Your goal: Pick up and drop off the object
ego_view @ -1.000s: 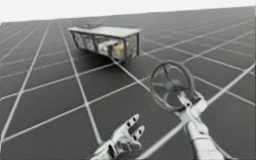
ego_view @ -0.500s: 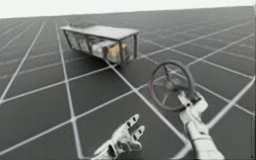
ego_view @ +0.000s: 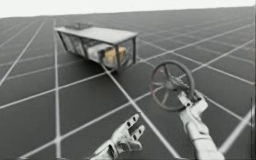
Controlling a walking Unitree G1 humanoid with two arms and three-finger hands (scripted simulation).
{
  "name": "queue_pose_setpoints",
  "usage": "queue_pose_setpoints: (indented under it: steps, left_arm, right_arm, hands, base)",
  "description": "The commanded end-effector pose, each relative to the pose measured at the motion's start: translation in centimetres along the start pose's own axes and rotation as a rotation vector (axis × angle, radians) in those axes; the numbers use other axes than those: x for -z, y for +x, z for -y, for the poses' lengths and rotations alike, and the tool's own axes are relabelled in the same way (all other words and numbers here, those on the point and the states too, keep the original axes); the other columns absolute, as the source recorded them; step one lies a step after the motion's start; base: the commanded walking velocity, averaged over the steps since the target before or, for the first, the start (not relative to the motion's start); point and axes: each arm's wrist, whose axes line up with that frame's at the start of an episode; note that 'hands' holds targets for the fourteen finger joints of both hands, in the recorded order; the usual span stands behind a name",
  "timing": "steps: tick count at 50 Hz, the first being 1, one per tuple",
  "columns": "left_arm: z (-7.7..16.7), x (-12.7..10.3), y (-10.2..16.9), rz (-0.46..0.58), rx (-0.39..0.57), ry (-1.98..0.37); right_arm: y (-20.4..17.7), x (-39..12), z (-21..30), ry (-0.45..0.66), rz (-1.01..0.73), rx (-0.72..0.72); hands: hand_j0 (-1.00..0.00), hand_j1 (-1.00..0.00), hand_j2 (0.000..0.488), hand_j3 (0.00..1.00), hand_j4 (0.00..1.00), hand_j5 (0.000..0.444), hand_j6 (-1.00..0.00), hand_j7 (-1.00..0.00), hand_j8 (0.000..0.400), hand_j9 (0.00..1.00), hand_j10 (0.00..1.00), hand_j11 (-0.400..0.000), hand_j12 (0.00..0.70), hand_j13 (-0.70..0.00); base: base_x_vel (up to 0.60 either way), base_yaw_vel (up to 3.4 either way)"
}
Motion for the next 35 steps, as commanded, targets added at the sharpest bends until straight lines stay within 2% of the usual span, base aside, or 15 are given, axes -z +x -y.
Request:
queue_pose_setpoints:
  steps: [1,35]
  left_arm:
    - [-0.30,0.01,-0.28,0.014,0.001,-0.012]
    - [-0.30,0.01,-0.28,0.014,0.001,-0.012]
  right_arm:
    - [-0.67,-0.78,-1.31,0.011,0.031,-0.043]
    - [-0.67,-0.78,-1.31,0.011,0.031,-0.043]
  hands:
    - [0.00,0.00,0.000,1.00,1.00,0.000,0.00,0.00,0.000,1.00,1.00,-0.400,0.000,-0.700]
    - [0.00,0.00,0.000,1.00,1.00,0.000,0.00,0.00,0.000,1.00,1.00,-0.400,0.000,-0.700]
  base:
    - [0.58,0.03]
    - [0.57,0.05]
